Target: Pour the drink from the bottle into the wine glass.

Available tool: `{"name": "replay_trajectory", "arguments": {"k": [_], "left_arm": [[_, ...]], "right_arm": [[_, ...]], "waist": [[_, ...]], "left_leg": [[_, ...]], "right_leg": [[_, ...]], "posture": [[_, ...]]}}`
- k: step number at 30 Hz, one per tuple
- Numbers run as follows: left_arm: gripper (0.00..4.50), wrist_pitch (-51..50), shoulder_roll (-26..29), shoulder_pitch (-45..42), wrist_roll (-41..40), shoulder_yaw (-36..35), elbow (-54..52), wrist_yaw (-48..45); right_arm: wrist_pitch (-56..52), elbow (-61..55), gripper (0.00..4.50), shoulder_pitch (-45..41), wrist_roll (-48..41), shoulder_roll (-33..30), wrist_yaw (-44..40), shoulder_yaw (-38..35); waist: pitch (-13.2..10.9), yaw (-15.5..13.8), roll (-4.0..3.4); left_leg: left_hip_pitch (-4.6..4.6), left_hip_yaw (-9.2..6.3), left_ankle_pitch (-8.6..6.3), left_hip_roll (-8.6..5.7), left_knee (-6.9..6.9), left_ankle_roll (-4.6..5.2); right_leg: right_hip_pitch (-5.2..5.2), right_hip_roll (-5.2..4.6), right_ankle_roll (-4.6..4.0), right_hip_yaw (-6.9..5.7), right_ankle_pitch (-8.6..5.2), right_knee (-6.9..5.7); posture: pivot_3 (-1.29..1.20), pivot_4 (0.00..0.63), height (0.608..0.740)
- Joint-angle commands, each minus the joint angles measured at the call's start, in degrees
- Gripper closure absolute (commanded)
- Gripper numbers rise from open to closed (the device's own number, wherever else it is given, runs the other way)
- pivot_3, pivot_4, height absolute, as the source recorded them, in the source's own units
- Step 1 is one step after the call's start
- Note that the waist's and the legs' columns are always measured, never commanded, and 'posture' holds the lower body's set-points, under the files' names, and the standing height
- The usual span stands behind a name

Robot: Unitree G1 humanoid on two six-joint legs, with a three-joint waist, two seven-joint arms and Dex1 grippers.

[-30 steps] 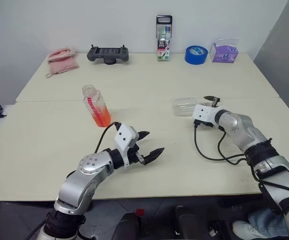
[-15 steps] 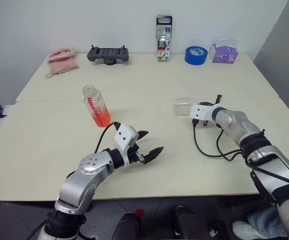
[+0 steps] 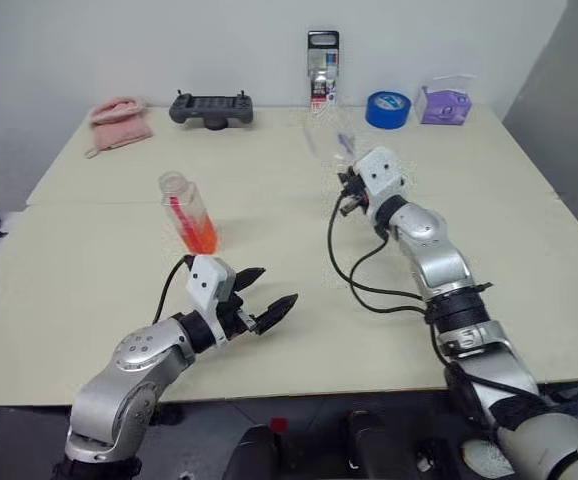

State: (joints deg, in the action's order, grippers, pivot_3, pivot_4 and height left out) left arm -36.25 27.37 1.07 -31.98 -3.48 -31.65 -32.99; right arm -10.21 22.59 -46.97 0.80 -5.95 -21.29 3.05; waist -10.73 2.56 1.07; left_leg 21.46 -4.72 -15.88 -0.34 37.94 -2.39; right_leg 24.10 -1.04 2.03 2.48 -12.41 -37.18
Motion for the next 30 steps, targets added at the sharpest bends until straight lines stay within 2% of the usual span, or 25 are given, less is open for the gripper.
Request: {"name": "replay_trajectory", "arguments": {"k": [1,8,14,19,30], "left_arm": [[0.00,-1.16,1.60,2.19,-2.13,-1.82,-4.29,0.04],[0.00,-1.76,2.63,3.16,-2.97,-2.72,-4.82,0.66],[0.00,-1.85,2.68,3.34,-3.00,-2.77,-4.99,1.26],[0.00,-1.74,2.75,3.16,-2.88,-2.89,-4.46,1.33],[0.00,-1.24,2.57,1.33,-1.88,-2.72,-2.13,1.44]], "right_arm": [[-1.95,-0.30,4.24,2.21,-5.42,5.50,1.53,-2.09],[2.14,5.03,4.25,6.73,-2.59,9.04,2.74,2.34],[0.86,2.51,4.25,12.34,-1.49,5.98,1.39,3.70],[-3.01,-2.31,4.25,17.73,-2.16,2.03,-2.46,4.80],[-6.18,1.23,4.26,13.16,-2.69,2.70,-2.68,5.27]], "waist": [[0.00,-0.18,0.00],[0.00,-0.55,-0.01],[0.14,-0.52,-0.01],[0.30,-0.62,-0.03],[0.50,-0.67,0.02]], "left_leg": [[-0.01,0.05,0.00,-0.01,0.00,0.00],[-0.02,0.16,0.00,-0.10,0.00,0.00],[-0.19,0.18,0.00,-0.07,-0.07,0.00],[-0.69,0.12,-0.02,-0.09,-0.13,0.00],[-0.70,0.08,-0.02,-0.10,-0.13,0.00]], "right_leg": [[-0.01,-0.02,0.00,0.05,0.00,0.02],[0.01,-0.02,0.00,0.09,-0.01,0.10],[-0.08,0.05,-0.05,0.07,-0.04,0.07],[-0.65,0.05,0.10,0.03,-0.39,0.18],[-0.69,0.03,0.11,0.01,-0.43,0.19]], "posture": [[0.00,0.150,0.740],[0.00,0.150,0.740],[0.00,0.150,0.740],[0.00,0.150,0.740],[0.00,0.150,0.740]]}}
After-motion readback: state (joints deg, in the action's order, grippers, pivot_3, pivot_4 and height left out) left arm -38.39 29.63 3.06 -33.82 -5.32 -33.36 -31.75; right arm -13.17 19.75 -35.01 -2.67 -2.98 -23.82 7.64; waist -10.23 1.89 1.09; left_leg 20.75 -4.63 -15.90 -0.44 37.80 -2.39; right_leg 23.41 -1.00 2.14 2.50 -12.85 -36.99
